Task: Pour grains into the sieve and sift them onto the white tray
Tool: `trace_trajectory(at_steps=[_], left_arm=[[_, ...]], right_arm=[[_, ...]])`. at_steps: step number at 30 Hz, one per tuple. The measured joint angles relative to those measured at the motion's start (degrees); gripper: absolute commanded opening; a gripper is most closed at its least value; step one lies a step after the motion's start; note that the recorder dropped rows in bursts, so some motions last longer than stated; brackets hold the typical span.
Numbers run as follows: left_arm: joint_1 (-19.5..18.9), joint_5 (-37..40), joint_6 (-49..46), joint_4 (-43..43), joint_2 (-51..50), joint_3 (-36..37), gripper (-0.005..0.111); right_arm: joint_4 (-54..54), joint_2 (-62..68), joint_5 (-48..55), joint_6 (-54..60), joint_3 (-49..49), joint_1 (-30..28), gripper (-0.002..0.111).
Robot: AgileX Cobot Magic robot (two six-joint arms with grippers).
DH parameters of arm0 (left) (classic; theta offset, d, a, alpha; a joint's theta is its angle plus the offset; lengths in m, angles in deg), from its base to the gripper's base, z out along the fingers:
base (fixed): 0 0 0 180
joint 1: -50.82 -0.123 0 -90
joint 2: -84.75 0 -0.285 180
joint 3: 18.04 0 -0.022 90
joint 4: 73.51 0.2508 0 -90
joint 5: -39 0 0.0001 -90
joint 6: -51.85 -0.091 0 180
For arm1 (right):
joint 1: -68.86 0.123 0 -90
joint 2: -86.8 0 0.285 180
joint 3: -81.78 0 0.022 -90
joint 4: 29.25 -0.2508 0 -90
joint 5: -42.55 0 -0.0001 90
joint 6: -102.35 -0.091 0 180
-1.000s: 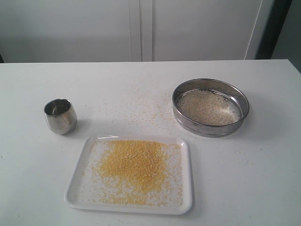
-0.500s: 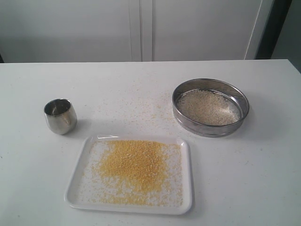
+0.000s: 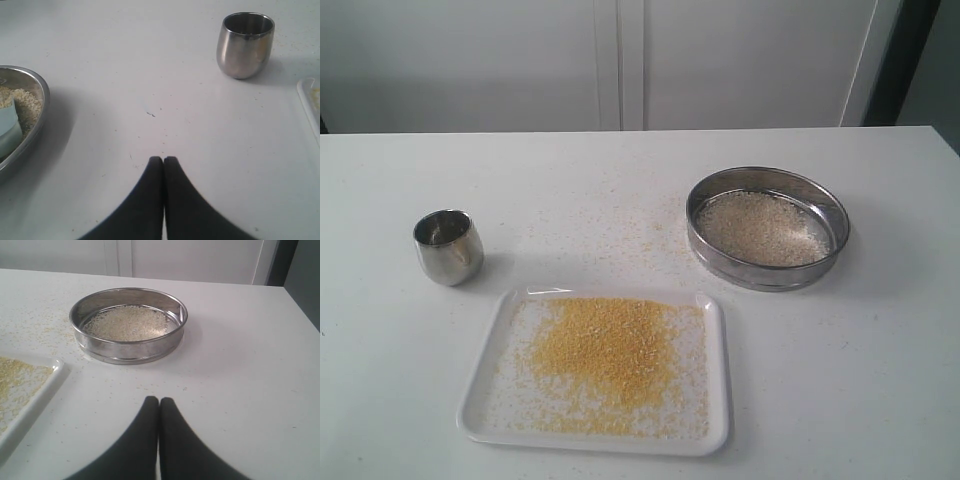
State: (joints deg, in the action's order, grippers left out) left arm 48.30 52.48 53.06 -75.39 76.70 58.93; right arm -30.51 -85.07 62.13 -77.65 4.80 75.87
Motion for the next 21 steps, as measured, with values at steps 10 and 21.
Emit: trace_trajectory(at_steps=[10,21], left_arm=[[0.0,0.0,0.0,0.0,0.0,0.0,0.000],[0.0,0.0,0.0,0.0,0.0,0.0,0.000]], right_arm=[[0.0,0.0,0.0,0.0,0.0,0.0,0.000],[0.0,0.0,0.0,0.0,0.0,0.0,0.000]])
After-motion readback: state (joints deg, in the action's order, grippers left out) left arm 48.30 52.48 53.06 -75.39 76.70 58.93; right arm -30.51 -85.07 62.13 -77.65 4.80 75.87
